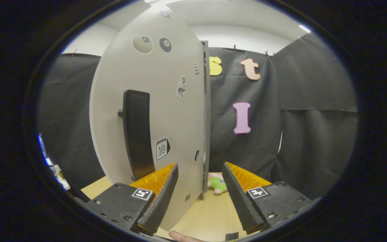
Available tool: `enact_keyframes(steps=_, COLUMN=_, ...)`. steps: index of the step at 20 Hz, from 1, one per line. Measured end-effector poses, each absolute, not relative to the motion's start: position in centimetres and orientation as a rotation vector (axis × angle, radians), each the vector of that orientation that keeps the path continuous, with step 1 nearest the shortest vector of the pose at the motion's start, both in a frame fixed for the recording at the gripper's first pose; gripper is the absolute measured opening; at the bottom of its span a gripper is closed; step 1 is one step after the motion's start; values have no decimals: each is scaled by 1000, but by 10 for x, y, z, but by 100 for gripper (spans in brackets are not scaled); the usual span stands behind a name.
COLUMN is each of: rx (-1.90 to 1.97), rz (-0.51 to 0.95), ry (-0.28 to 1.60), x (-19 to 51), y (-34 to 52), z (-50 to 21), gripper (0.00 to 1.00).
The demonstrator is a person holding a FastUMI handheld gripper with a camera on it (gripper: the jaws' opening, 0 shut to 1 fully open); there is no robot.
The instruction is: Open the shoe cabinet door, grab the shoes and put them into the shoe cabinet, then close the shoe cabinet door.
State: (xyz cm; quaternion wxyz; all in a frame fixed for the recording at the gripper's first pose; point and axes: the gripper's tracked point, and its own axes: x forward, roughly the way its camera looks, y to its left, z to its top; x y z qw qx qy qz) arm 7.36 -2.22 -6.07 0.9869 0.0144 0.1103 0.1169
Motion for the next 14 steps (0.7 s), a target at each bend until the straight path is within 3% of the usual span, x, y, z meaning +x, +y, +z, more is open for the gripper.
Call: enact_keyframes(steps=14, rx=52, rz=231, ry=141, x=93, y=77, z=-68, gripper=88)
